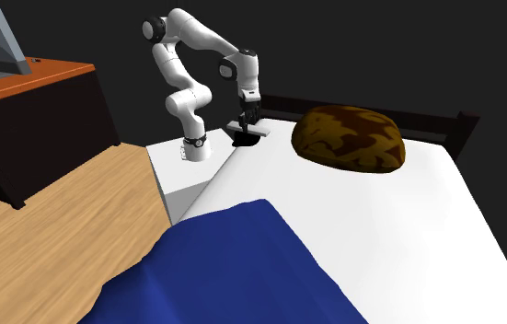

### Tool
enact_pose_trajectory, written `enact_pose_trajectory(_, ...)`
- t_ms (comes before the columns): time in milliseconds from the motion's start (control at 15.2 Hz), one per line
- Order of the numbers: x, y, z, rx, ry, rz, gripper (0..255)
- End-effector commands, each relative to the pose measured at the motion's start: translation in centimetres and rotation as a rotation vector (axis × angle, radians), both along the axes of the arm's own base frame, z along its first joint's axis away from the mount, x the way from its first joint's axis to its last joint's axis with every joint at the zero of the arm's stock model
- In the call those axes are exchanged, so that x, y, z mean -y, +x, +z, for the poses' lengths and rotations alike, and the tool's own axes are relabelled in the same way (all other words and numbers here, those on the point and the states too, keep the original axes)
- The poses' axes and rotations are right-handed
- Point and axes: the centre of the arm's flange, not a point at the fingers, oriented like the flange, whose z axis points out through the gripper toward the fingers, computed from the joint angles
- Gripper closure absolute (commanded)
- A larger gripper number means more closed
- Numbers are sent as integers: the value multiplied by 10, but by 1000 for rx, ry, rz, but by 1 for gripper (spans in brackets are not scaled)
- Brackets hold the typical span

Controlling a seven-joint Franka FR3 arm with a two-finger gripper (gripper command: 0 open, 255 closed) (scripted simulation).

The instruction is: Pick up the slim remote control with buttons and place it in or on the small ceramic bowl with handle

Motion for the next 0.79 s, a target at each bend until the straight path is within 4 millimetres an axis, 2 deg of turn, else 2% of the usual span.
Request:
enact_pose_trajectory(0, 0, 0, 0, 0, 0, 0, 255)
enact_pose_trajectory(198, 0, 0, 0, 0, 0, 0, 255)
enact_pose_trajectory(264, 0, 0, 0, 0, 0, 0, 0)
enact_pose_trajectory(594, 0, 0, 0, 0, 0, 0, 0)
enact_pose_trajectory(726, 0, 0, 26, 0, 0, 0, 0)
